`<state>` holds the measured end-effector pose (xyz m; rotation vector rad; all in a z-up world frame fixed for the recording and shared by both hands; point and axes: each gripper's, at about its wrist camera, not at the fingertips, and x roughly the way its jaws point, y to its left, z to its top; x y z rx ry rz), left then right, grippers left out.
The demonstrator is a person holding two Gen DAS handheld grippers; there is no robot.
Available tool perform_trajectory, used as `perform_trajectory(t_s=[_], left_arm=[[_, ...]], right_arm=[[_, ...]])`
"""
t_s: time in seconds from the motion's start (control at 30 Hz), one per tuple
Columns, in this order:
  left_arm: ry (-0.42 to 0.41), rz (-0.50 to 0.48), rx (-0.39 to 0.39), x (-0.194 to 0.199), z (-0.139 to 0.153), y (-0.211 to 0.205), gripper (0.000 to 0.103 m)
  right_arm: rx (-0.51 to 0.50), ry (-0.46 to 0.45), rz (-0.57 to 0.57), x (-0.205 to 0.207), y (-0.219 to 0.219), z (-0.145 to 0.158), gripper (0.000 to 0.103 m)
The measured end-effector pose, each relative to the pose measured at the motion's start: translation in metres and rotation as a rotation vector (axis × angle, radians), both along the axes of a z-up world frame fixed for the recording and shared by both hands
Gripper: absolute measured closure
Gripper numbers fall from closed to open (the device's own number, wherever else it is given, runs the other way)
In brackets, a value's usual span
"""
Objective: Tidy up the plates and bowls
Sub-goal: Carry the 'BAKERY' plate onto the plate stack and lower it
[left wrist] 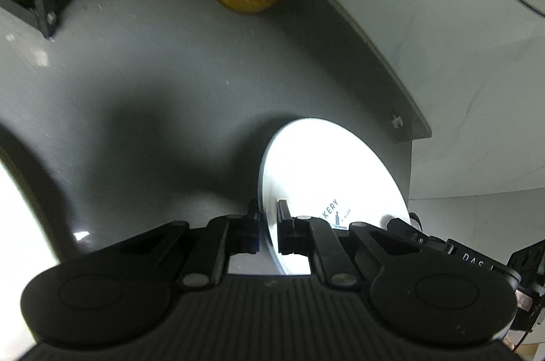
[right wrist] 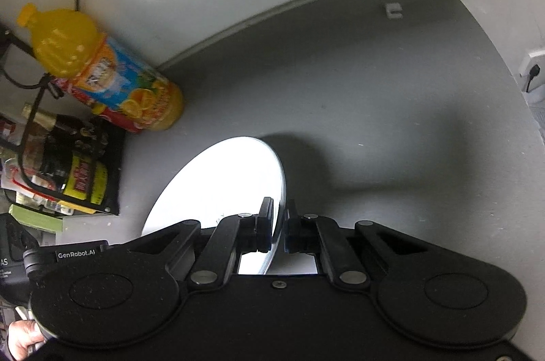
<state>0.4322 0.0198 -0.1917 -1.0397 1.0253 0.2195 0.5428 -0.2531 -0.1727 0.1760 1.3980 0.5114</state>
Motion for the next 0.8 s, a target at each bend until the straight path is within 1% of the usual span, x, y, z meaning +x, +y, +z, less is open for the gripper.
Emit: perform_trajectory(t_s=[0.27,0.57,0.8], left_arm=[[-0.022,-0.004,0.028,-0.029,0.024,0.029,0.096],[-0.024,-0.035,0.060,-0.061,0.042,0.055,0.096],[-0.024,-0.064,0.078,-0.091,0.049,0.074,0.096]], right_arm=[[0.026,-0.026,0.003,-0.025,0.034,0.020,0.097],[0.053,-0.028,-0.025,-0.057,0.057,0.027,0.096],[0.066,-0.028,-0.053,-0.090,0.074,0.032,0.096]])
